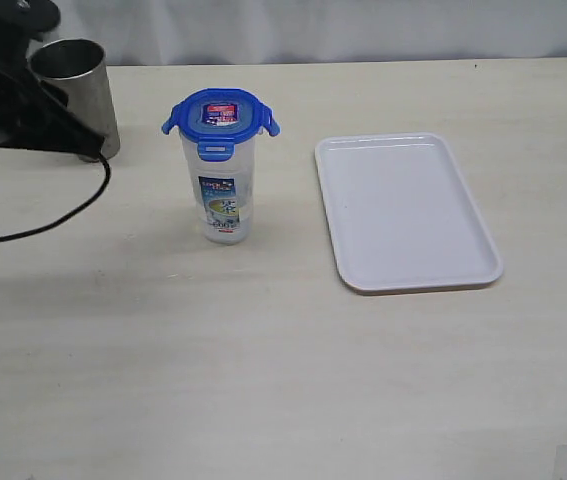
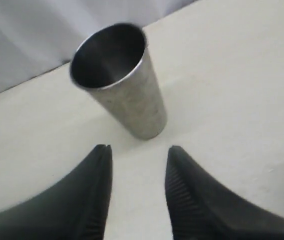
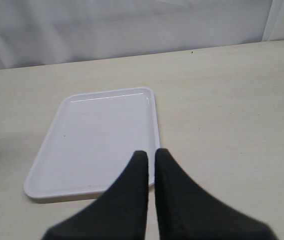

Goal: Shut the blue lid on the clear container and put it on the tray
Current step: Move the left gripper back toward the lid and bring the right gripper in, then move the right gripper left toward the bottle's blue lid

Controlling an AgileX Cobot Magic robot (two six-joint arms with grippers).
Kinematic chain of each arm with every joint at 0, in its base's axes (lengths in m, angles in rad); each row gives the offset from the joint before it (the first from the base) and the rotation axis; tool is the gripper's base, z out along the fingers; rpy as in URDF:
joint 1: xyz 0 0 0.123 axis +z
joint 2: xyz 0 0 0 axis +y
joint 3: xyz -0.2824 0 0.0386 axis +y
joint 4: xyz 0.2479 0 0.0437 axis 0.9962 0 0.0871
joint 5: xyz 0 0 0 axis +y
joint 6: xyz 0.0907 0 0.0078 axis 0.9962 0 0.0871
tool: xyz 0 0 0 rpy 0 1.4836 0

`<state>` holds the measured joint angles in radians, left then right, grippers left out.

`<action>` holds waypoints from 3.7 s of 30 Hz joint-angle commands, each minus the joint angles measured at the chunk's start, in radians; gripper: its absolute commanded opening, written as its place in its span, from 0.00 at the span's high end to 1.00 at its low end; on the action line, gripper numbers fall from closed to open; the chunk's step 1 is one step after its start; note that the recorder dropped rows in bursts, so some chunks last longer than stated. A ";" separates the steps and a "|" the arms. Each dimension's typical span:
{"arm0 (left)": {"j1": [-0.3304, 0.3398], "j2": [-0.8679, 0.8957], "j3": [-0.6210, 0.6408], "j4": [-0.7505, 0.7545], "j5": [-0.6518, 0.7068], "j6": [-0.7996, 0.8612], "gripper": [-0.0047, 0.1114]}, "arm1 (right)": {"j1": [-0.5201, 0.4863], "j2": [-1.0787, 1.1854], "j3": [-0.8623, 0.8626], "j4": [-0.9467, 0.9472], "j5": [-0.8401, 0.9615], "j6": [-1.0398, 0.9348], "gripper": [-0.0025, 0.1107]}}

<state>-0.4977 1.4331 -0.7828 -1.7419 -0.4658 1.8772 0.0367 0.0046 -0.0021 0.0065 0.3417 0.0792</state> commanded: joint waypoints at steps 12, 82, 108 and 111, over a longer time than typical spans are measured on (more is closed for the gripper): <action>0.340 -0.033 0.002 -0.003 1.127 0.266 0.96 | 0.000 -0.005 0.002 0.004 0.000 0.003 0.94; 0.432 0.250 -0.023 0.025 1.287 0.266 0.96 | 0.059 1.977 -1.107 -1.304 -1.330 0.731 0.94; 0.432 0.252 -0.023 0.092 1.350 0.266 0.96 | 0.140 1.993 -1.160 -1.352 -1.299 0.728 0.94; 0.432 0.252 -0.023 0.091 1.354 0.266 0.96 | 0.140 1.993 -1.160 -1.352 -1.284 0.724 0.94</action>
<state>-0.0694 1.6820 -0.7979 -1.6497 0.8689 2.1119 0.1764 1.9982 -1.1580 -1.3409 -0.9480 0.8039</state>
